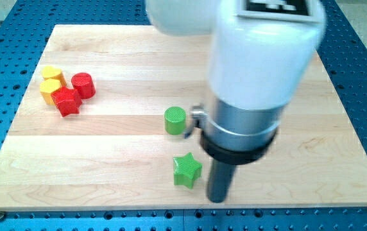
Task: Place green blocks at the bottom center of the board
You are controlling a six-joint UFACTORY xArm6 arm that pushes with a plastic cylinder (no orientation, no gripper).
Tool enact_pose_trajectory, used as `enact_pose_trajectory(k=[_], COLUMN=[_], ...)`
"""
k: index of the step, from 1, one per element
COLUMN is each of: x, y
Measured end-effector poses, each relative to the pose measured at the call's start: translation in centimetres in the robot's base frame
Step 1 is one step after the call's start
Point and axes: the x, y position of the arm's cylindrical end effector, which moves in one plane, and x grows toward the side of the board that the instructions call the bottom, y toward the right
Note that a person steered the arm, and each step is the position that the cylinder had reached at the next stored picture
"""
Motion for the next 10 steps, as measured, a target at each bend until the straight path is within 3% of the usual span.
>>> enact_pose_trajectory(k=[1,2,3,4,5,7,8,10], x=[-3.6,-9.1,-17.6,-15.9,-14.0,-16.7,-11.8,-15.7], y=[-1.9,2.0,4.8,-1.1,-1.7,-3.6,-3.7,-4.1])
